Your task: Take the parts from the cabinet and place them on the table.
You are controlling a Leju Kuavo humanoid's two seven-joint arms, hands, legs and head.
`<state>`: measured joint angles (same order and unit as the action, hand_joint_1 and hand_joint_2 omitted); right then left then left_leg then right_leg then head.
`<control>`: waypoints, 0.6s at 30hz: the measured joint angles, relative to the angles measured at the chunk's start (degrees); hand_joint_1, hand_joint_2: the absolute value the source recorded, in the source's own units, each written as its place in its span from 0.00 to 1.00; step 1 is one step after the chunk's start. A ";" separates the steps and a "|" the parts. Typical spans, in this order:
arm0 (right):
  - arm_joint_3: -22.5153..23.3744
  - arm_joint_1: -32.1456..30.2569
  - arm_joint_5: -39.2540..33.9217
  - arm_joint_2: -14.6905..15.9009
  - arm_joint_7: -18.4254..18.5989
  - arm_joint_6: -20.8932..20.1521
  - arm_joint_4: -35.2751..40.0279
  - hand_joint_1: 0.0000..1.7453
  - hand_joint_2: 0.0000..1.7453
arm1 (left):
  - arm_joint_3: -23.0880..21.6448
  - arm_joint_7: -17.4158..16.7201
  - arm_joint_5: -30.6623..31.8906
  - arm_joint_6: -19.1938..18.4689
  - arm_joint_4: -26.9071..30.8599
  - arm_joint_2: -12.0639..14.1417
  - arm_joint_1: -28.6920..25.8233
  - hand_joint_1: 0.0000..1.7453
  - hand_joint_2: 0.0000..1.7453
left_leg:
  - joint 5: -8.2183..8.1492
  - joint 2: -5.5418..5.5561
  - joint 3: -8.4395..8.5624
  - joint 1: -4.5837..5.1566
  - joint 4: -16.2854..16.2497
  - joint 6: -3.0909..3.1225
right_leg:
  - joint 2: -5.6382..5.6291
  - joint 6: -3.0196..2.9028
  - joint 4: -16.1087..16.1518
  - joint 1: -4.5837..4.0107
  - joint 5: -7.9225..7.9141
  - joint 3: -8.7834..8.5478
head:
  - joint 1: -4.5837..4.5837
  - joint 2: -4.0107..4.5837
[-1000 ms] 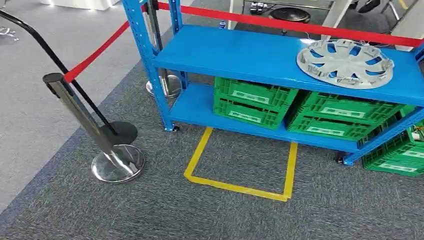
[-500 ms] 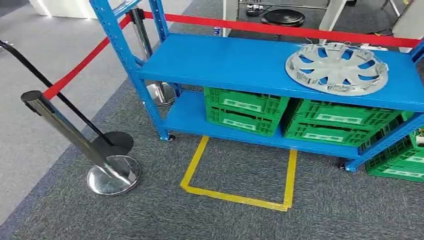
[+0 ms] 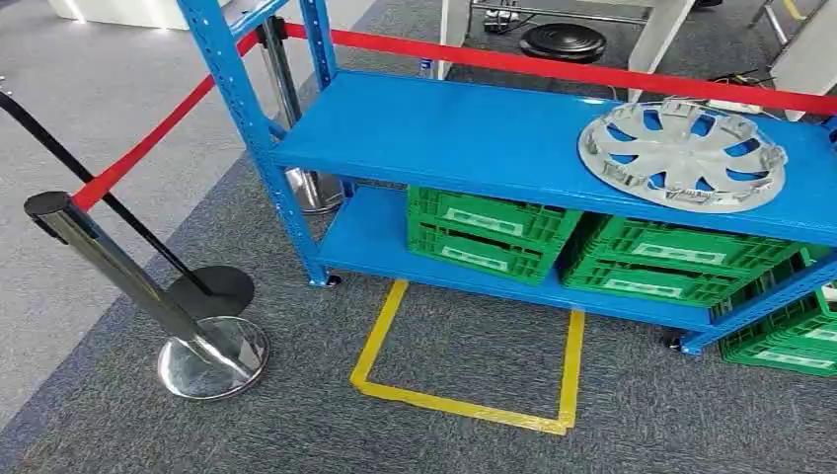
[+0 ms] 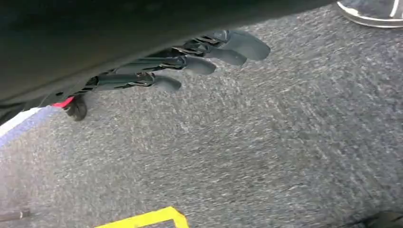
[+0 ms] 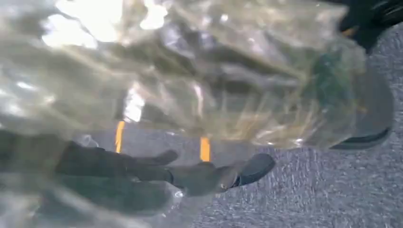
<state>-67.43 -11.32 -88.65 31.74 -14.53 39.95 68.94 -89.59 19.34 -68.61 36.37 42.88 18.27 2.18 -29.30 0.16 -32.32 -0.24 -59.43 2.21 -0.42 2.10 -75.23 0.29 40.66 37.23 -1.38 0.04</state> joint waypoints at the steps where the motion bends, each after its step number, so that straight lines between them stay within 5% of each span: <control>1: 0.30 -0.29 0.00 -0.02 0.07 0.00 0.00 0.00 0.00 | 0.00 -0.02 -0.07 -0.02 -0.15 -0.11 -0.02 0.00 0.00 | -0.46 0.06 0.61 -0.03 0.00 -0.07 | 0.01 0.15 0.37 0.15 -1.75 0.84 | 0.07 0.00; 4: 1.46 -0.83 0.00 -0.02 0.07 -0.02 0.15 0.00 0.00 | -0.02 0.00 -0.07 -0.07 -0.37 -0.35 -0.22 0.00 0.00 | -2.17 0.14 3.01 -0.26 0.01 -0.76 | 0.28 0.44 12.74 0.55 -12.00 -2.62 | 0.06 0.00; 6: 1.99 -1.00 0.00 -0.17 0.09 0.00 0.33 0.00 0.00 | -0.02 0.02 -0.09 -0.13 -0.63 -0.39 0.01 0.00 0.00 | -2.96 0.28 3.38 0.02 -0.15 -1.53 | 0.26 0.24 14.45 0.15 -11.01 -3.70 | 0.44 0.00; 7: 2.39 -1.07 0.00 -0.17 0.09 0.00 0.39 0.00 0.00 | -0.02 0.02 -0.09 -0.15 -0.68 -0.48 0.06 0.00 0.00 | -2.95 0.25 3.31 0.02 0.08 -1.85 | 0.31 -0.66 14.68 0.10 -10.53 -4.28 | 0.41 0.00; 11: 3.45 -1.90 0.00 -0.17 0.13 -0.02 0.81 0.00 0.00 | -0.02 0.07 -0.09 -0.15 -0.92 -0.53 0.15 0.00 0.00 | -4.18 0.09 3.40 -0.11 -1.08 -2.83 | 0.28 -2.13 15.65 0.34 -10.34 -5.30 | 0.13 0.02; 14: 3.87 -1.89 0.00 -0.17 0.15 -0.02 0.87 0.00 0.00 | -0.02 0.13 -0.09 -0.17 -1.11 -0.57 0.14 0.00 0.00 | -8.76 0.08 -3.95 -0.13 -13.69 -3.20 | 0.39 -2.93 16.01 0.22 -9.61 -6.35 | -0.13 0.00; 15: 3.91 -1.92 0.00 -0.17 0.15 0.00 0.87 0.00 0.00 | -0.02 0.13 -0.09 -0.18 -1.16 -0.63 0.10 0.00 0.00 | -9.08 0.08 -6.33 -0.13 -16.95 -3.16 | 0.38 -3.02 16.01 0.14 -9.26 -6.73 | -0.13 0.00; 16: 3.94 -1.96 0.00 -0.20 0.20 0.00 0.87 0.00 0.00 | -0.02 0.13 -0.09 -0.17 -1.18 -0.66 -0.01 0.00 0.00 | -7.80 0.08 -7.34 -0.12 -17.32 -3.03 | 0.33 -3.05 16.01 0.04 -8.89 -7.21 | -0.15 0.00; 18: 3.91 -2.05 0.00 -0.20 0.31 -0.02 0.89 0.00 0.00 | -0.02 0.13 -0.09 -0.20 -1.18 -0.68 -0.17 0.00 0.00 | -1.74 0.08 -5.95 0.02 -11.69 -2.33 | 0.16 -2.95 16.05 -0.22 -7.98 -8.60 | -0.15 0.00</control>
<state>-63.52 -13.37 -88.65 31.54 -14.23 39.93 69.83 -89.61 19.47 -68.70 36.17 41.70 17.59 2.01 -31.04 0.24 -38.26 -0.22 -71.12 -0.12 -0.27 -0.85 -59.19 0.07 32.68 28.63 -1.53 0.04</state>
